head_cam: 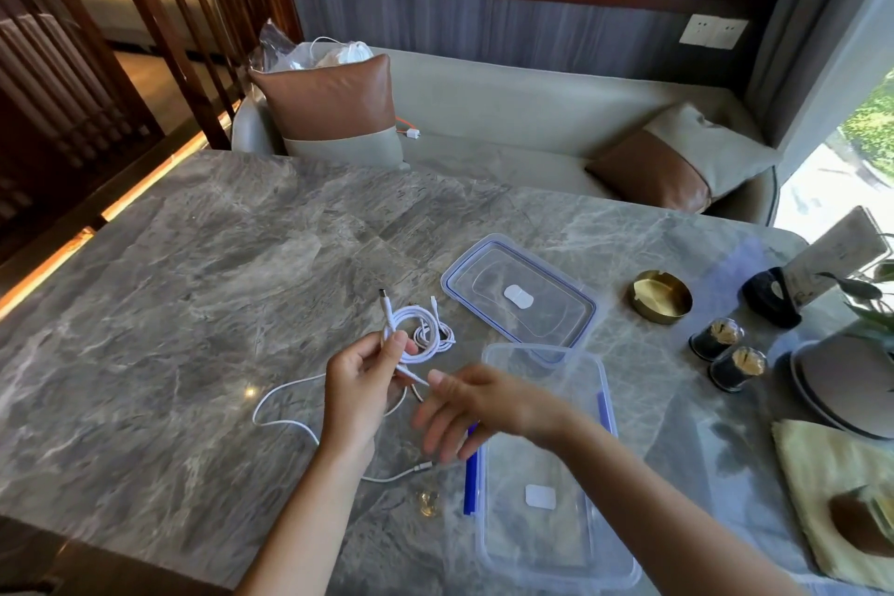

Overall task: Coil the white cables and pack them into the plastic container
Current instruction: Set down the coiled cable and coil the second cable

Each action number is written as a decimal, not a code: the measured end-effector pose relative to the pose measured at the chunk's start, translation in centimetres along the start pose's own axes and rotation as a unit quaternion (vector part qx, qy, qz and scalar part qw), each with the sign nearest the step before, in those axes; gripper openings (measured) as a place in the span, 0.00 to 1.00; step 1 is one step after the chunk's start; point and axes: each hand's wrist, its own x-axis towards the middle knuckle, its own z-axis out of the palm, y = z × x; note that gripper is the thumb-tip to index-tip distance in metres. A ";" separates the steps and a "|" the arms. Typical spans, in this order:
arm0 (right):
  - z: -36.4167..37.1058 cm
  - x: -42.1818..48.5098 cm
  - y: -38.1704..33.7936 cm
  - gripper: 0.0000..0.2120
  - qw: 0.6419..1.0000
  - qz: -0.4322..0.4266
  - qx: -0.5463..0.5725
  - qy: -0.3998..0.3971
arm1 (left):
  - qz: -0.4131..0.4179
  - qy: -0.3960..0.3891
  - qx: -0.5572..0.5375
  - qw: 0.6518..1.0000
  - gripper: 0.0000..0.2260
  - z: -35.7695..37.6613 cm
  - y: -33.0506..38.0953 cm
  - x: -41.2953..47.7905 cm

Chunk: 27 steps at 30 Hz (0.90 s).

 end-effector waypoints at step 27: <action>-0.6 1.6 0.0 0.13 0.963 -0.160 -0.026 0.214 | -0.048 -0.141 0.048 0.988 0.12 -0.7 0.2 -0.9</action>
